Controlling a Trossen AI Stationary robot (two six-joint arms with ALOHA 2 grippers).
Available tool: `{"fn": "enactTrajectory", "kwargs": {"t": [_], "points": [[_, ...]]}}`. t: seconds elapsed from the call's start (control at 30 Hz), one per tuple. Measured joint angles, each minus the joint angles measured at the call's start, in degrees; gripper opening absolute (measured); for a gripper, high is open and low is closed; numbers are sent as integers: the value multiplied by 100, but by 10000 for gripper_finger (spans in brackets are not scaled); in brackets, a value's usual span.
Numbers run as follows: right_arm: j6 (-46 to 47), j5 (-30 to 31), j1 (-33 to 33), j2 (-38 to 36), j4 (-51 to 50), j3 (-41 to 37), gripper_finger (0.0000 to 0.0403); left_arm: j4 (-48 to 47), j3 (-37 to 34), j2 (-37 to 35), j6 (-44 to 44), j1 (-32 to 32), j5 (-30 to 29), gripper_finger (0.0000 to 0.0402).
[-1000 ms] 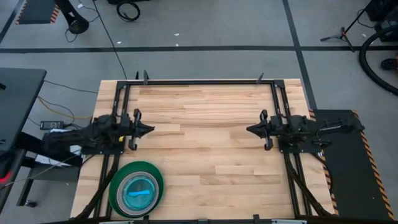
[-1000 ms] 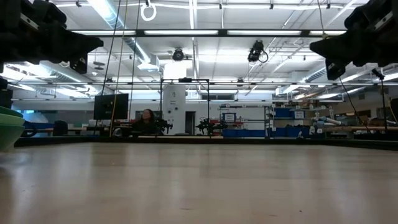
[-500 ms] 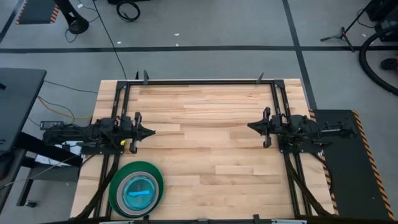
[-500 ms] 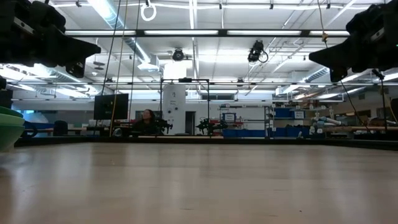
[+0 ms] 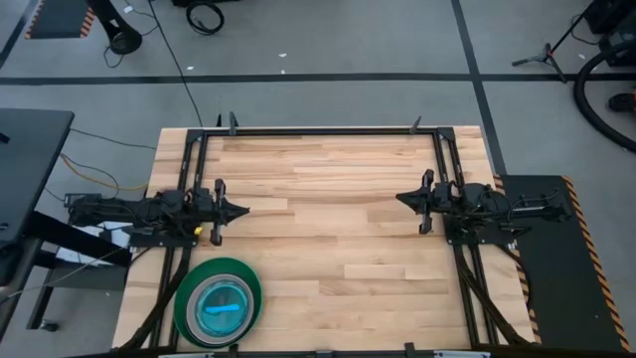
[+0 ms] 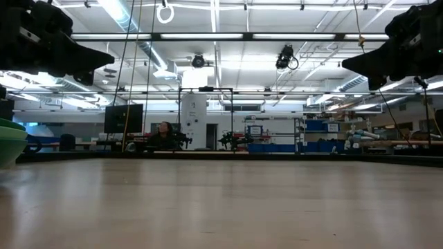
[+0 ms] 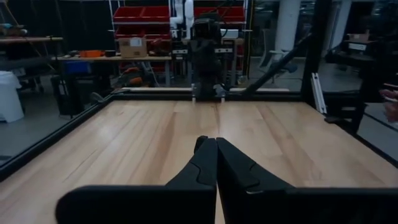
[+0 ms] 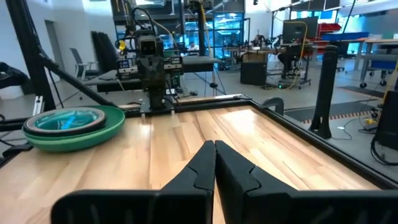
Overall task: Stack plastic plates
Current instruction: Return to Home Position
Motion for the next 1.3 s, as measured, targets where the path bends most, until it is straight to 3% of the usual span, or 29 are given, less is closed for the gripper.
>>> {"fn": "enactTrajectory", "kwargs": {"t": [0.33, 1.3], "points": [[-1, 0, 0, 0, 13, -2, 18, -46, 0, 0, 557, 2, 11, 23], [-11, 0, 0, 0, 13, -4, 18, 28, -4, 0, 556, 4, 6, 25]]}}
